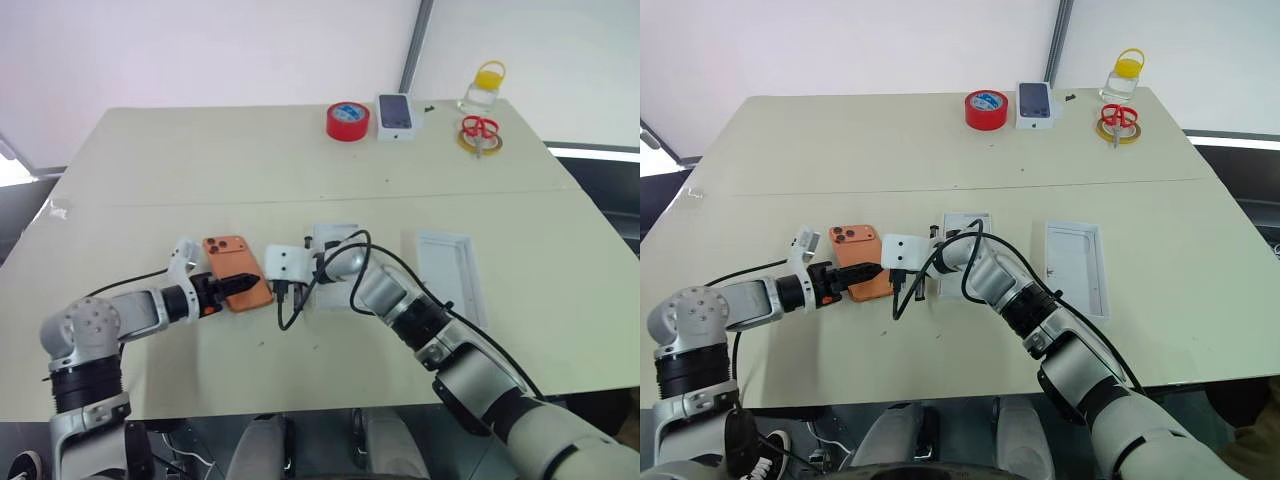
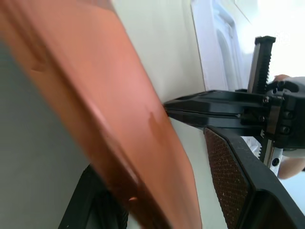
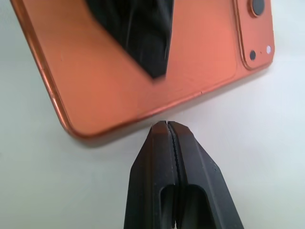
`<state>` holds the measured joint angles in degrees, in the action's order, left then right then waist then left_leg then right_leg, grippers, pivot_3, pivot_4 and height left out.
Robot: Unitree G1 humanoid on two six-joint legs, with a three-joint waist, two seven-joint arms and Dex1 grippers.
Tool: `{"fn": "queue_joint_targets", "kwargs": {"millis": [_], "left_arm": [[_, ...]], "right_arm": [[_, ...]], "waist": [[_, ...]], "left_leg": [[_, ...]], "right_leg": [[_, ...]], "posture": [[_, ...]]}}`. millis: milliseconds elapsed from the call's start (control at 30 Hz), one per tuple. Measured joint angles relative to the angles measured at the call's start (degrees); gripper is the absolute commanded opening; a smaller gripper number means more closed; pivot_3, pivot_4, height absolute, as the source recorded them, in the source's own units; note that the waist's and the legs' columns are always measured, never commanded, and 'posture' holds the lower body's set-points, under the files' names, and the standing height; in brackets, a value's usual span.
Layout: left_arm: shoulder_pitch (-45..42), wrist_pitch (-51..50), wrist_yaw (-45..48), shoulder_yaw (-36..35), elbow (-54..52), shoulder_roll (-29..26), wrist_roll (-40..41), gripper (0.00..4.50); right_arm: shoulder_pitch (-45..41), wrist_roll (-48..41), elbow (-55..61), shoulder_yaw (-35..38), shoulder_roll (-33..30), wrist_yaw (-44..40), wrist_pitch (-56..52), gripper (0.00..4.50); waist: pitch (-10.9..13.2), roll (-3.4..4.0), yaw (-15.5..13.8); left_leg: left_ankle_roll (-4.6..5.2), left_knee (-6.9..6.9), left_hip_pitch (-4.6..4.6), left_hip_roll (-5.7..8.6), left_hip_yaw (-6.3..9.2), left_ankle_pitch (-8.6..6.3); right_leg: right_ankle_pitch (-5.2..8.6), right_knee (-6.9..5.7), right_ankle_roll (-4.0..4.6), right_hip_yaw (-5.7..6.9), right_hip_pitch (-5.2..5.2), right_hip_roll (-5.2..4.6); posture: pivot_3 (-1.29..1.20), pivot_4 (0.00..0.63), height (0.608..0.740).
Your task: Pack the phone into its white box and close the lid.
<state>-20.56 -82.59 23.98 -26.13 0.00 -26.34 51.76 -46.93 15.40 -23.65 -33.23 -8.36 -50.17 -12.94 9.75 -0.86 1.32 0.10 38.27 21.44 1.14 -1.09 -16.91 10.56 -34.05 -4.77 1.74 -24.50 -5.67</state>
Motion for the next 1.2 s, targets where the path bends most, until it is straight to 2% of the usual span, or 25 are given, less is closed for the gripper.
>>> {"fn": "queue_joint_targets", "kwargs": {"millis": [200, 300, 400, 733, 867, 967, 1033, 1200], "left_arm": [[0.68, 2.3, 0.64, -1.19, 1.16, 1.95, 0.25, 2.41], [0.74, 3.04, -0.07, -2.25, 1.86, 4.4, 0.58, 1.56], [0.63, 2.45, -0.54, -3.76, 3.44, 6.68, 2.43, 0.11], [-0.56, -0.08, -2.73, -7.07, 6.82, 6.6, 5.88, 0.05], [-0.54, -1.51, -2.84, -7.61, 7.11, 6.05, 7.05, 0.05], [0.54, -1.6, -1.55, -6.93, 5.72, 5.73, 7.7, 0.0], [1.7, -0.93, -0.29, -5.77, 4.2, 5.22, 7.7, 0.0], [1.77, 2.0, 1.84, -3.15, 3.85, 3.88, 7.4, 0.0]], "right_arm": [[0.07, 0.0, 0.0, 0.05, -0.18, 0.24, 0.17, 0.02], [0.47, 0.05, 0.69, 0.09, -0.43, 0.27, 0.12, 0.0], [0.8, 0.1, 1.39, 0.09, -0.76, 0.22, -0.13, 0.0], [1.53, -0.67, 2.64, 0.69, -1.29, 0.2, -0.53, 0.0], [2.96, -7.76, 5.85, 7.59, 0.25, -0.09, -0.96, 0.0], [4.31, -19.89, 13.79, 15.5, -1.23, -6.98, -4.87, 1.33], [6.28, -21.99, 17.95, 16.15, -5.78, -10.5, -5.04, 2.36], [16.46, -22.21, 23.32, 14.81, -17.62, -17.26, -2.92, 2.36]], "waist": [[0.0, 0.0, -0.32], [-0.01, -0.03, -0.49], [0.01, -0.09, -0.44], [0.01, -0.1, -0.16], [0.04, -0.11, -0.03], [0.08, -0.15, -0.24], [0.07, -0.17, -0.62], [0.27, -0.3, -0.55]], "left_leg": [[-0.14, -0.1, -0.01, -0.05, 0.03, 0.08], [-0.13, -0.09, -0.01, -0.04, 0.04, 0.08], [-0.13, -0.1, 0.02, -0.04, 0.05, 0.08], [-0.13, -0.13, -0.01, -0.07, 0.06, 0.08], [-0.13, -0.14, 0.02, -0.08, 0.05, 0.08], [-0.1, -0.16, 0.07, -0.1, 0.06, 0.06], [-0.05, -0.16, 0.08, -0.06, 0.06, 0.02], [-0.01, -0.16, 0.17, -0.04, -0.02, 0.0]], "right_leg": [[0.04, -0.03, 0.09, 0.02, -0.04, 0.04], [0.05, -0.02, 0.1, 0.02, -0.02, 0.02], [0.02, -0.02, 0.05, 0.02, -0.04, 0.02], [0.03, -0.02, 0.05, 0.03, -0.06, 0.06], [-0.02, -0.02, -0.03, 0.02, -0.1, 0.06], [-0.02, 0.04, -0.03, 0.04, -0.11, 0.06], [0.02, 0.12, 0.04, 0.06, -0.06, 0.02], [0.09, 0.2, 0.14, 0.06, -0.14, -0.04]], "posture": [[0.0, 0.15, 0.74], [0.0, 0.15, 0.74], [0.0, 0.15, 0.74], [0.0, 0.15, 0.74], [0.0, 0.15, 0.74], [0.0, 0.15, 0.74], [0.0, 0.15, 0.74], [0.0, 0.15, 0.74]]}}
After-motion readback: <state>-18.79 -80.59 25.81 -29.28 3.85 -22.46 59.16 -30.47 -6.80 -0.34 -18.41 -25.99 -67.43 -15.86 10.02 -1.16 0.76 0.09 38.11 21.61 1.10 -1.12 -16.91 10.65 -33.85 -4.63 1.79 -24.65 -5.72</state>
